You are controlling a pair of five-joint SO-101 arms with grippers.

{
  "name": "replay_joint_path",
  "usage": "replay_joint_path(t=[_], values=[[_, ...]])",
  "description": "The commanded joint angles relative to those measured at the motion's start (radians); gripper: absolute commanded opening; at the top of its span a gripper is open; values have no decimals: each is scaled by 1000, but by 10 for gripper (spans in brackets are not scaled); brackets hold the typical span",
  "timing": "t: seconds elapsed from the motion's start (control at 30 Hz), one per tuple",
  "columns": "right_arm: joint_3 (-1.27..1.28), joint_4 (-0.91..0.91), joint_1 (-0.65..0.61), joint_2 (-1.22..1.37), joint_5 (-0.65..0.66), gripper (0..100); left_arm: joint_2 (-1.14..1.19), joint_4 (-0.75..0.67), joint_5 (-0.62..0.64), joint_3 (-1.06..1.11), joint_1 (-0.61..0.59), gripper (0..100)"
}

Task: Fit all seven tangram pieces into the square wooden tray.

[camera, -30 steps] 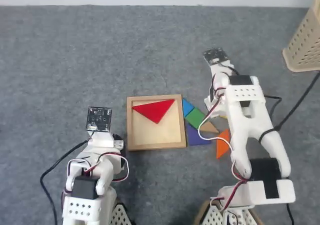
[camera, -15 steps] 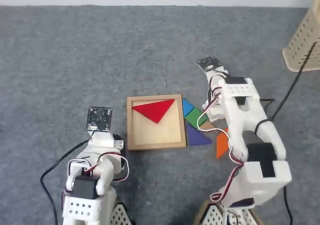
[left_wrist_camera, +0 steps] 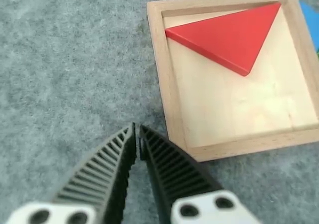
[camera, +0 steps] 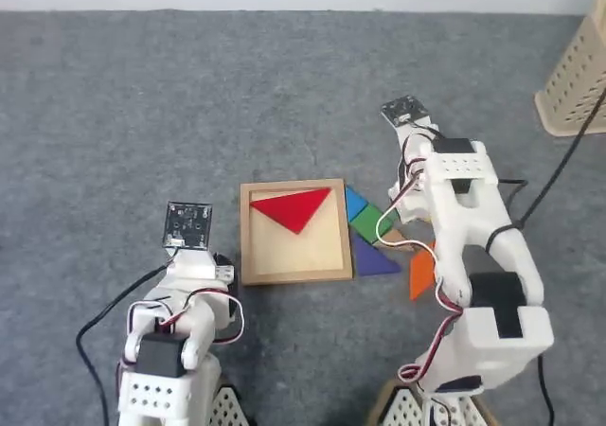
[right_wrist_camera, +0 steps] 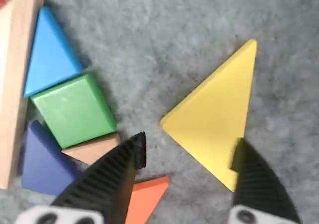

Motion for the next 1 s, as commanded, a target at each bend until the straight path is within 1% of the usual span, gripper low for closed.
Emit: replay_joint_path(t=[0.0, 0.13, 0.57, 0.77, 0.97], values=[[-55, -1, 24, -38, 18, 333, -15, -28, -2, -8, -2, 13], [-60, -48, 18, 25, 18, 333, -15, -28, -2, -8, -2, 13], [-160, -47, 25, 188, 17, 328, -15, -28, -2, -8, -2, 13], [-158, -47, 24, 193, 17, 214, -15, -28, -2, -8, -2, 13], [-153, -41, 24, 183, 12, 199, -15, -28, -2, -8, -2, 13]])
